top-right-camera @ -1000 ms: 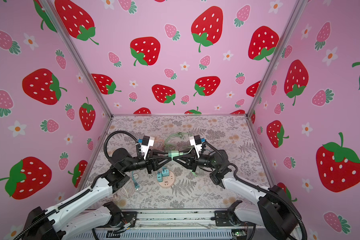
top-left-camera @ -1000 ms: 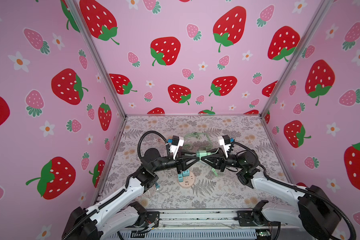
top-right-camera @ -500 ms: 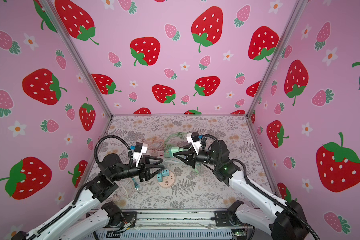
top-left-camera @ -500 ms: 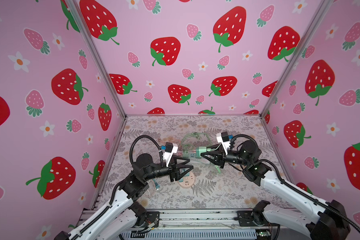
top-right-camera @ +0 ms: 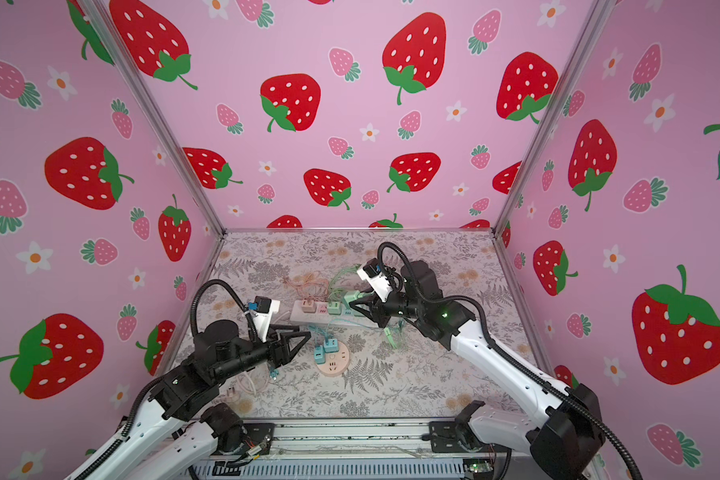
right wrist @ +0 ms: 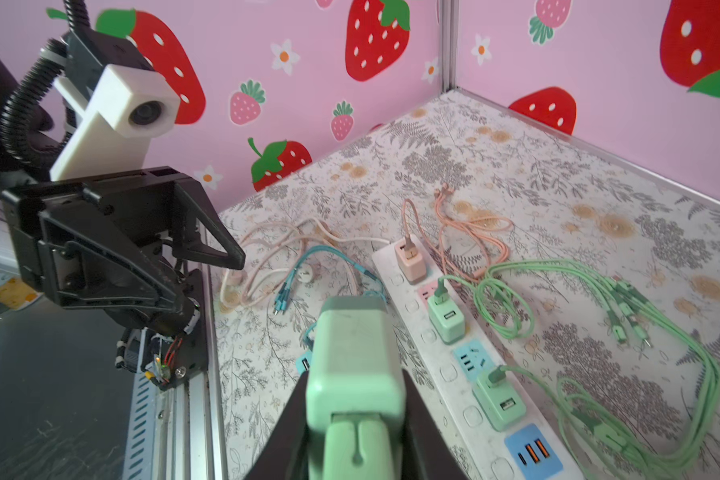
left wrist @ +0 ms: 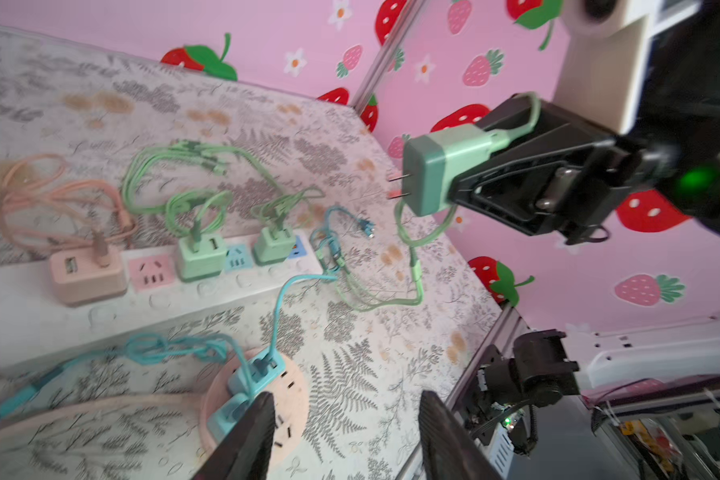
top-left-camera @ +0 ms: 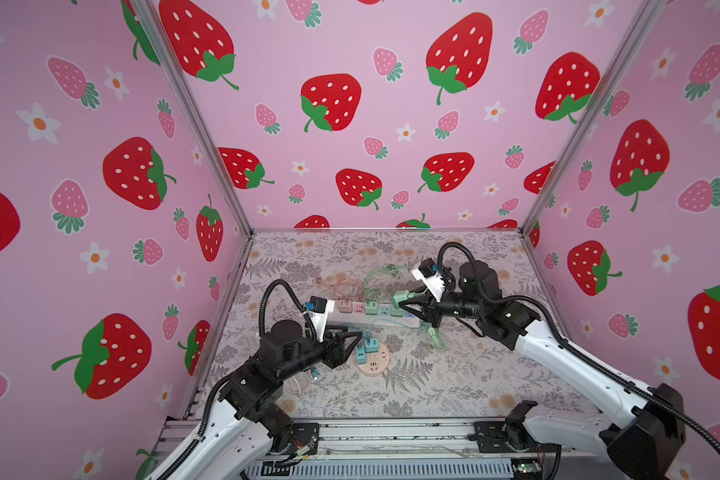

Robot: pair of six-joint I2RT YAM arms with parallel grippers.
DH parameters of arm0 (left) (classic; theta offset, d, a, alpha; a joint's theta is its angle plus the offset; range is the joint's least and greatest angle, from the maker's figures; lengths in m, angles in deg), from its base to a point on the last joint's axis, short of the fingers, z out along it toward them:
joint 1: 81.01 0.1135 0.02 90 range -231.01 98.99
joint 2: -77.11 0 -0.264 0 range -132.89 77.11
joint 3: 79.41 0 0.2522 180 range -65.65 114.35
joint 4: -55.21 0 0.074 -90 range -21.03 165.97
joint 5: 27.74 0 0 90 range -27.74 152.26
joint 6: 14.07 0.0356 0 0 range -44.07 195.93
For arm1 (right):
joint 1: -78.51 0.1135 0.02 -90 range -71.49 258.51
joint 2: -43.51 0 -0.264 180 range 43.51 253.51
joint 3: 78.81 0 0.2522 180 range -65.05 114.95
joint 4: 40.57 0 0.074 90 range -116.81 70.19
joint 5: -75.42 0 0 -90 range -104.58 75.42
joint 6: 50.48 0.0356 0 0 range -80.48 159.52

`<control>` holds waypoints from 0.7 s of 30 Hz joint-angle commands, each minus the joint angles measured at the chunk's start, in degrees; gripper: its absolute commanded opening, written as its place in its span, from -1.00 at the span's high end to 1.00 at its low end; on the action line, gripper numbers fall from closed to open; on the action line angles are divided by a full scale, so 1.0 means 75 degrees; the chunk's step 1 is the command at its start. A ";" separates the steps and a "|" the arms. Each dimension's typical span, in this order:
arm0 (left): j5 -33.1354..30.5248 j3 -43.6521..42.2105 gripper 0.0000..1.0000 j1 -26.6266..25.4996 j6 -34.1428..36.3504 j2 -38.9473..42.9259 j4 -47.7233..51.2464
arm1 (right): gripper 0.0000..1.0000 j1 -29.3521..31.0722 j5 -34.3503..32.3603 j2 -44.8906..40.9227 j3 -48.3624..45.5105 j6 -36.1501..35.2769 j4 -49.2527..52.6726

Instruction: Insert the plug

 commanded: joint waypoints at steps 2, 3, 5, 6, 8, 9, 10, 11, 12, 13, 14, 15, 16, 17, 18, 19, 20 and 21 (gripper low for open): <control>-0.0777 -0.0076 -0.12 0.0031 -0.0616 -0.0401 0.0768 | 0.76 0.0328 -0.0475 0.0475 0.0426 -0.0859 0.1526; -0.0797 -0.0145 -0.11 0.0039 -0.0725 -0.0460 0.0743 | 0.77 0.0386 -0.0439 0.0595 0.0464 -0.0876 0.1646; -0.0827 -0.0256 -0.10 0.0038 -0.0848 -0.0546 0.0707 | 0.77 0.0521 -0.0348 0.0766 0.0505 -0.1012 0.1861; -0.0834 -0.0313 -0.09 0.0040 -0.0887 -0.0572 0.0694 | 0.77 0.0615 -0.0354 0.0838 0.0525 -0.1131 0.1986; -0.0840 -0.0405 -0.09 0.0052 -0.0980 -0.0594 0.0706 | 0.76 0.0799 -0.0303 0.0970 0.0537 -0.1436 0.2191; -0.0838 -0.0459 -0.08 0.0054 -0.1024 -0.0603 0.0689 | 0.75 0.0925 -0.0339 0.1059 0.0542 -0.1680 0.2299; -0.0832 -0.0514 -0.07 0.0054 -0.1059 -0.0617 0.0676 | 0.74 0.1090 -0.0409 0.1126 0.0531 -0.1944 0.2379; -0.0826 -0.0564 -0.06 0.0057 -0.1110 -0.0641 0.0672 | 0.75 0.1262 -0.0529 0.1200 0.0519 -0.2302 0.2470; -0.0834 -0.0638 -0.05 0.0059 -0.1154 -0.0676 0.0662 | 0.74 0.1406 -0.0775 0.1269 0.0483 -0.2555 0.2494; -0.0840 -0.0695 -0.04 0.0065 -0.1178 -0.0716 0.0650 | 0.74 0.1533 -0.0961 0.1368 0.0478 -0.2775 0.2524; -0.0846 -0.0754 -0.03 0.0065 -0.1222 -0.0770 0.0647 | 0.74 0.1649 -0.1120 0.1493 0.0510 -0.3047 0.2623; -0.0824 -0.0813 -0.02 0.0065 -0.1259 -0.0830 0.0616 | 0.74 0.1726 -0.1245 0.1643 0.0556 -0.3255 0.2702; -0.0756 -0.0882 -0.01 0.0065 -0.1286 -0.0891 0.0555 | 0.74 0.1760 -0.1349 0.1764 0.0609 -0.3360 0.2732; -0.0662 -0.0953 0.01 0.0065 -0.1321 -0.0958 0.0444 | 0.74 0.1788 -0.1388 0.1911 0.0697 -0.3464 0.2789; -0.0571 -0.1035 0.02 0.0068 -0.1367 -0.1031 0.0340 | 0.75 0.1815 -0.1349 0.2061 0.0803 -0.3588 0.2865; -0.0482 -0.1105 0.04 0.0065 -0.1395 -0.1099 0.0177 | 0.75 0.1833 -0.1327 0.2187 0.0867 -0.3636 0.2884; -0.0380 -0.1199 0.05 0.0073 -0.1436 -0.1183 -0.0014 | 0.75 0.1876 -0.1344 0.2330 0.0958 -0.3698 0.2905; -0.0299 -0.1269 0.07 0.0065 -0.1487 -0.1262 -0.0179 | 0.74 0.1924 -0.1371 0.2486 0.1045 -0.3785 0.2942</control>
